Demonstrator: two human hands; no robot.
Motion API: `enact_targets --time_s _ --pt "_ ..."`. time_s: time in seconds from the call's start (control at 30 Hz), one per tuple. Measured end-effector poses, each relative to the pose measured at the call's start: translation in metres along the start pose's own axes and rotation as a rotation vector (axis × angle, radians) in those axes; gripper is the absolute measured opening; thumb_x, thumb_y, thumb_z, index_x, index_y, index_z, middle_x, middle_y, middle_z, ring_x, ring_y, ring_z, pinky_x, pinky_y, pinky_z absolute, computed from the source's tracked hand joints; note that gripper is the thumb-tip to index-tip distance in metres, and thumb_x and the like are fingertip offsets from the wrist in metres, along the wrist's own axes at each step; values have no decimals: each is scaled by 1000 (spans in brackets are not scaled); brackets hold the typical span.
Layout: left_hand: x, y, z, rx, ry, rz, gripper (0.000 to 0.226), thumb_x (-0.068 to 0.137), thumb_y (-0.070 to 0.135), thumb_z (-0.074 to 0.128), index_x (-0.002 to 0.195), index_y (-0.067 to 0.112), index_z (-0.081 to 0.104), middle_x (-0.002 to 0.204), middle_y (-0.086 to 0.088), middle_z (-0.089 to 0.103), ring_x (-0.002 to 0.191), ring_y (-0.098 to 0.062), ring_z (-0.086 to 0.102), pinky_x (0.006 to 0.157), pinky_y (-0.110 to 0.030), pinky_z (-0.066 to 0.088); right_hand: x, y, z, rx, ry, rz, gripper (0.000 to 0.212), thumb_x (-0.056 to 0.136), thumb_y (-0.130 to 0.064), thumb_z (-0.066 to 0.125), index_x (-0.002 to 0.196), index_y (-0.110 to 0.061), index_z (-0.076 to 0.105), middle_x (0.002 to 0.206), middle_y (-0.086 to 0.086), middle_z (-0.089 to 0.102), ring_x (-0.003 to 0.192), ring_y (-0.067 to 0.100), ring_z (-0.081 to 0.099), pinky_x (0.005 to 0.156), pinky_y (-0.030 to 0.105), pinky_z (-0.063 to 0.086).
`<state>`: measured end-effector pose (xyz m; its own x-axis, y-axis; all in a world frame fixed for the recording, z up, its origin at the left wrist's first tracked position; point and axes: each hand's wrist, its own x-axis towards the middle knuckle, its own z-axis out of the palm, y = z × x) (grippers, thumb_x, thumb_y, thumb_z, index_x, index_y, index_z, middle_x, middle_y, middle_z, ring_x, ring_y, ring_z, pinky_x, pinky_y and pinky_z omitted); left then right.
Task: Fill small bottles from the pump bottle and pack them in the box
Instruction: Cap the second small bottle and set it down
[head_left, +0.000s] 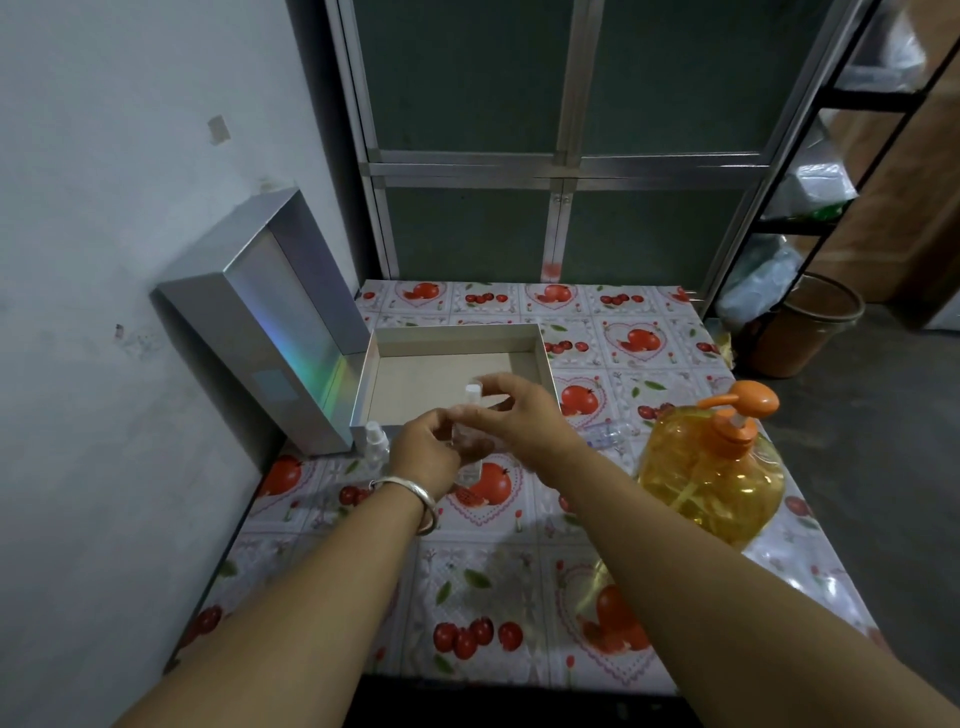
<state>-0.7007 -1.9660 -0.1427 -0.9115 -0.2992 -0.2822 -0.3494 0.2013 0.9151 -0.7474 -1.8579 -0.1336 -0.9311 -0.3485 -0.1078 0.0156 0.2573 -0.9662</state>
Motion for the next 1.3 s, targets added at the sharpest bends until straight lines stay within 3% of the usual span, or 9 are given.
enact_targets --time_s 0.17,0.3,0.43,0.57,0.7,0.83,1.03,1.13,1.3 --pt "3 -6 1 11 19 6 28 85 -3 52 81 24 60 96 -9 69 94 -26 66 83 -47 55 2 2 8 -166 104 -37 33 73 -29 77 87 -9 55 79 3 57 71 14 57 58 21 51" --pt "7 -11 -3 -3 26 -12 28 86 -2 51 82 25 59 99 -9 69 95 -26 67 79 -47 57 4 4 7 -58 -44 -20 33 79 -18 72 109 -7 62 105 11 65 90 21 65 76 28 56" --pt "11 -19 -3 -1 37 -31 34 85 -3 50 77 29 59 96 -7 70 92 -28 67 75 -51 57 8 10 16 -161 80 -16 28 74 -23 77 87 -10 56 81 4 60 70 13 58 61 21 53" --pt "12 -23 -5 -18 57 -37 31 86 -2 51 78 28 57 99 -7 68 94 -28 66 80 -51 56 12 16 21 -145 -27 -20 29 79 -15 72 104 -5 63 102 9 64 91 21 63 73 25 54" --pt "13 -29 -5 -27 54 -36 27 84 2 59 78 29 57 98 -9 69 96 -26 66 81 -47 56 14 21 24 -267 33 -45 25 80 -14 72 63 -13 53 65 -3 52 57 5 48 47 5 36" --pt "18 -38 -3 -23 97 -39 24 85 -2 55 81 21 59 94 -12 68 94 -29 66 82 -45 56 16 30 33 -326 79 -74 36 79 -17 73 57 -20 44 59 -7 44 52 0 39 44 3 33" --pt "23 -45 -3 -39 143 -26 18 85 -7 54 93 9 58 77 0 57 86 -22 61 62 -20 52 27 32 44 -353 28 -96 18 81 -19 71 76 -5 62 69 -1 52 60 8 46 49 6 35" --pt "27 -54 -3 5 127 -31 33 80 -3 64 112 4 58 93 -5 60 83 -13 52 47 -3 44 33 35 53 -353 28 -92 24 81 -19 71 86 3 65 81 11 60 73 18 54 65 20 48" --pt "35 -77 -6 172 183 -71 33 81 3 65 113 2 57 101 -17 62 96 -28 58 68 -18 41 47 48 65 -403 -2 -38 27 82 -21 69 87 5 65 79 14 59 70 19 49 73 34 49"
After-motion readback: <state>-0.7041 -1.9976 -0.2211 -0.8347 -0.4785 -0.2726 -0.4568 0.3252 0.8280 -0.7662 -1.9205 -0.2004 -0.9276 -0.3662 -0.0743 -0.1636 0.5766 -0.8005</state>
